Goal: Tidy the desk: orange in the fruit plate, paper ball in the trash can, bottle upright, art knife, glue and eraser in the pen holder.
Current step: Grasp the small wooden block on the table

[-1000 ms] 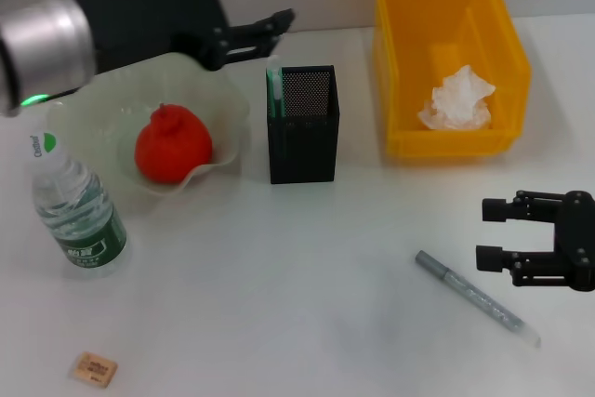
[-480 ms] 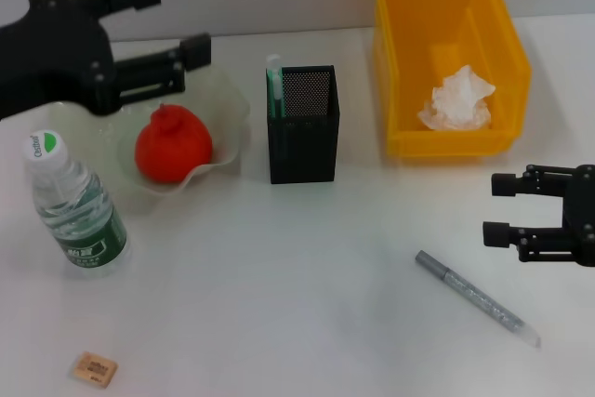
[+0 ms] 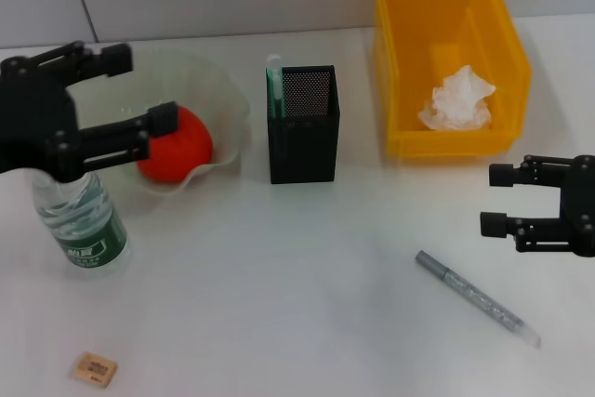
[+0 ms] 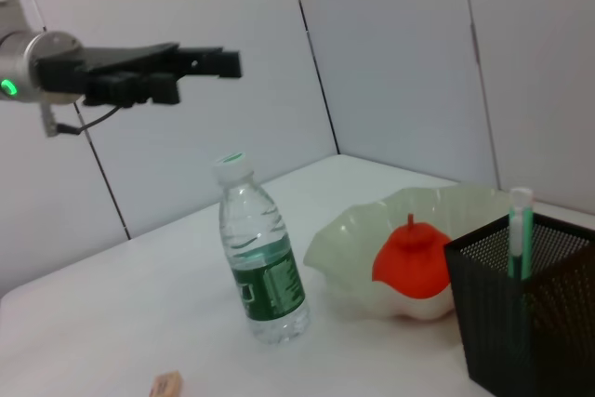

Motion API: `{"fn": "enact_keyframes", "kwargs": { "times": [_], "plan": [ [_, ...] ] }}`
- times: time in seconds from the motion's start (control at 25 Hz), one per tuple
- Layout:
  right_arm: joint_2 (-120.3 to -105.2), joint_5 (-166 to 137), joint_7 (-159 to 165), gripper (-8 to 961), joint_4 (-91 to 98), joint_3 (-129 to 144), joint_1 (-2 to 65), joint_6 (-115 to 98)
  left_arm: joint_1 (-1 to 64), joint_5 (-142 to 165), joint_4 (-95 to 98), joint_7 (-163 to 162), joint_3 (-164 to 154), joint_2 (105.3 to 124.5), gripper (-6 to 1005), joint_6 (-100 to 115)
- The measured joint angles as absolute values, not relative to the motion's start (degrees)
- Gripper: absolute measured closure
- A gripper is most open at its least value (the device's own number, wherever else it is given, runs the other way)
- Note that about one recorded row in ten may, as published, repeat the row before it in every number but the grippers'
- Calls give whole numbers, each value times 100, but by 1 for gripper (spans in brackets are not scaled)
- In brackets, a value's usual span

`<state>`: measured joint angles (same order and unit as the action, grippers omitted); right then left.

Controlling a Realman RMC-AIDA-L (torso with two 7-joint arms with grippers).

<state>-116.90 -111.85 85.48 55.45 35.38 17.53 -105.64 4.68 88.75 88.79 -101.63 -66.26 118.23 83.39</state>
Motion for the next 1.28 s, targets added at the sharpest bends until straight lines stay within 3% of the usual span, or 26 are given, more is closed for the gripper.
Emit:
{"fn": "enact_keyframes", "kwargs": {
  "times": [1.28],
  "plan": [
    [-11807, -11231, 8346, 197, 5573, 3604, 2031, -10933, 155, 10508, 8851, -10226, -6456, 11843, 188, 9744]
  ]
}}
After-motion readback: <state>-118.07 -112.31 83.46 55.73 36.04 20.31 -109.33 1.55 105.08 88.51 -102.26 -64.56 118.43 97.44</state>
